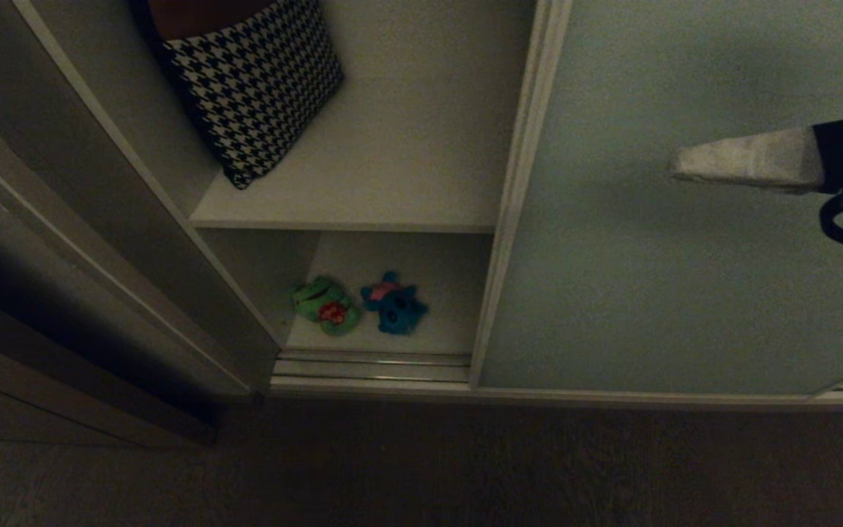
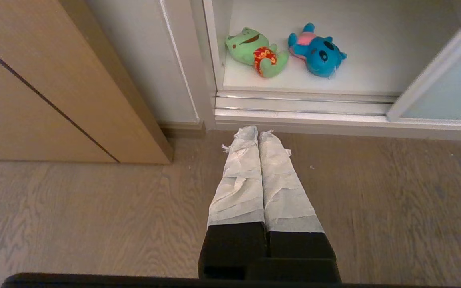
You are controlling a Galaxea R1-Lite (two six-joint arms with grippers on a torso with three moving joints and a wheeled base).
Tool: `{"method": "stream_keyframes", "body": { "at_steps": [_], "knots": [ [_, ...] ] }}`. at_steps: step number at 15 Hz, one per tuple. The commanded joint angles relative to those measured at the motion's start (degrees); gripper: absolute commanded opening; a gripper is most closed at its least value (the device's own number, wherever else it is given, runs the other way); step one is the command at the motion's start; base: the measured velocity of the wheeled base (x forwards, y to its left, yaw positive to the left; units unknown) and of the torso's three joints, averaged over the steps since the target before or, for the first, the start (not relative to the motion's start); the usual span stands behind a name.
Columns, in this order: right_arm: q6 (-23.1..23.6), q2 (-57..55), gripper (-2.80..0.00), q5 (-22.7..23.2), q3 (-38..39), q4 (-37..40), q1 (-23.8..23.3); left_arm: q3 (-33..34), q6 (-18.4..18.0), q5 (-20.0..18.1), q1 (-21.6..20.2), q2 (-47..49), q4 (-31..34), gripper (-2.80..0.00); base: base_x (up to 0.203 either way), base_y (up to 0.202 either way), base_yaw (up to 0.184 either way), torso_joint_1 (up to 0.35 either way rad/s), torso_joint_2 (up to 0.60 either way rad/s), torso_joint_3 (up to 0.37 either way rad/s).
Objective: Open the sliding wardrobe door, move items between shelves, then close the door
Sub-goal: Close the door
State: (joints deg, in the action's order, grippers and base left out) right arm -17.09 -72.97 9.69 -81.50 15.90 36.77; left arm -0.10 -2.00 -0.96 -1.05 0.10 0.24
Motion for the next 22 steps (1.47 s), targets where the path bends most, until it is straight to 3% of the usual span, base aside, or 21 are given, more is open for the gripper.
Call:
{"method": "stream_keyframes", "body": {
  "at_steps": [1, 6, 14, 17, 19, 22],
  "knots": [
    [-0.15, 4.57, -2.80, 0.10, 2.03, 0.15, 0.17, 0.01, -0.02, 0.00, -0.01, 0.08, 0.02, -2.80, 0.000, 0.000, 0.000, 0.000, 0.00, 0.000],
    [-0.47, 9.50, -2.80, -0.55, 5.38, 0.26, -0.85, 0.01, -0.02, 0.00, -0.09, 0.08, 0.02, -2.80, 0.000, 0.000, 0.000, 0.000, 0.00, 0.000],
    [-1.04, 14.71, -2.80, -1.32, 9.46, 0.28, -13.47, 0.01, -0.02, 0.00, -0.08, 0.08, 0.02, -2.80, 0.000, 0.000, 0.000, 0.000, 0.00, 0.000],
    [-0.96, 16.78, -2.80, -1.14, 10.77, 0.23, -22.14, 0.01, -0.02, 0.00, -0.07, 0.08, 0.02, -2.80, 0.000, 0.000, 0.000, 0.000, 0.00, 0.000],
    [-0.83, 16.95, -2.80, -1.38, 11.49, 0.03, -30.76, 0.01, -0.02, 0.00, -0.01, 0.08, 0.02, -2.80, 0.000, 0.000, 0.000, 0.000, 0.00, 0.000],
    [-0.30, 16.79, -2.80, 0.11, 12.23, -0.54, -53.25, 0.01, -0.02, 0.00, -0.09, 0.08, 0.02, -2.80, 0.000, 0.000, 0.000, 0.000, 0.00, 0.000]
  ]
}}
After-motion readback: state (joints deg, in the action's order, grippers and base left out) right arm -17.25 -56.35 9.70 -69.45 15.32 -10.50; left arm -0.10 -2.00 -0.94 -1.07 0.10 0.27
